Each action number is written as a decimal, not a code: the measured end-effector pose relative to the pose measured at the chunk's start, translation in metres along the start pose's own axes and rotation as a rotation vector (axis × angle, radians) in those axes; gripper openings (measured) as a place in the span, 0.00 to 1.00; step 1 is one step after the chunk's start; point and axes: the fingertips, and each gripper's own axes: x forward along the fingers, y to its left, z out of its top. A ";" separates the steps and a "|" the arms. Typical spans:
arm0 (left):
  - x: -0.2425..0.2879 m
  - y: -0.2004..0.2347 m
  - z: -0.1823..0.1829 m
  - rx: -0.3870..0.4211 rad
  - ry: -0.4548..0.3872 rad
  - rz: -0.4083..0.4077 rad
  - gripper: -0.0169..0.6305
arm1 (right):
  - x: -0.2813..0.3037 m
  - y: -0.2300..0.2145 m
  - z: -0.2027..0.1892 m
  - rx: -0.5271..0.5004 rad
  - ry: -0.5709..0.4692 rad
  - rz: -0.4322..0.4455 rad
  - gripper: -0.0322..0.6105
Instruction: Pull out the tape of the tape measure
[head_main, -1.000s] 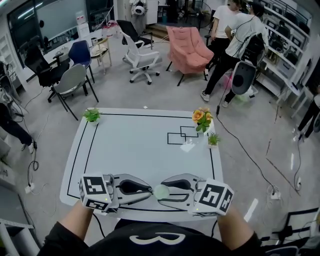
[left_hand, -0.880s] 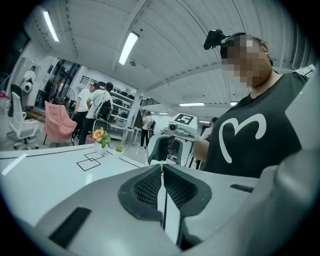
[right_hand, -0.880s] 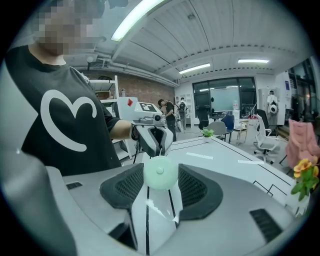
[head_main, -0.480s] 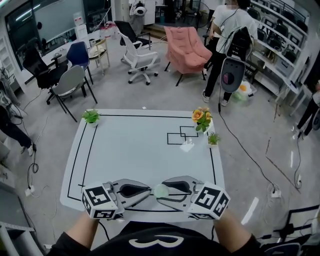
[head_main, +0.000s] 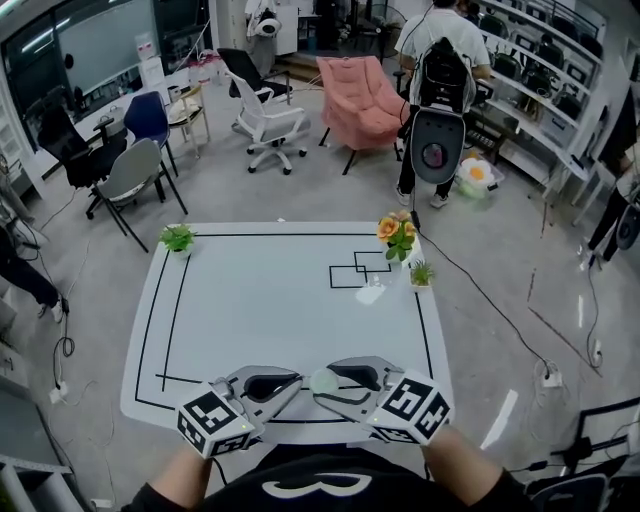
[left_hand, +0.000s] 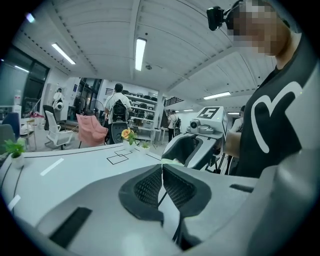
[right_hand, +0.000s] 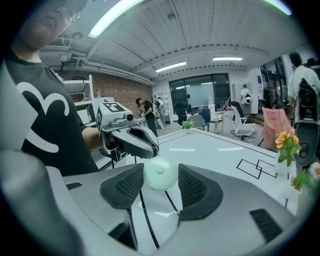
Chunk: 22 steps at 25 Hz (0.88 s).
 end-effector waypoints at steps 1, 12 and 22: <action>0.000 0.000 -0.001 0.003 0.002 0.012 0.05 | 0.001 0.000 -0.001 0.005 0.001 -0.005 0.39; -0.020 0.007 0.002 -0.030 -0.007 0.145 0.05 | -0.002 0.002 -0.006 0.028 -0.007 -0.051 0.39; -0.043 0.019 -0.005 -0.069 -0.022 0.264 0.05 | -0.004 0.001 -0.010 0.024 -0.007 -0.073 0.39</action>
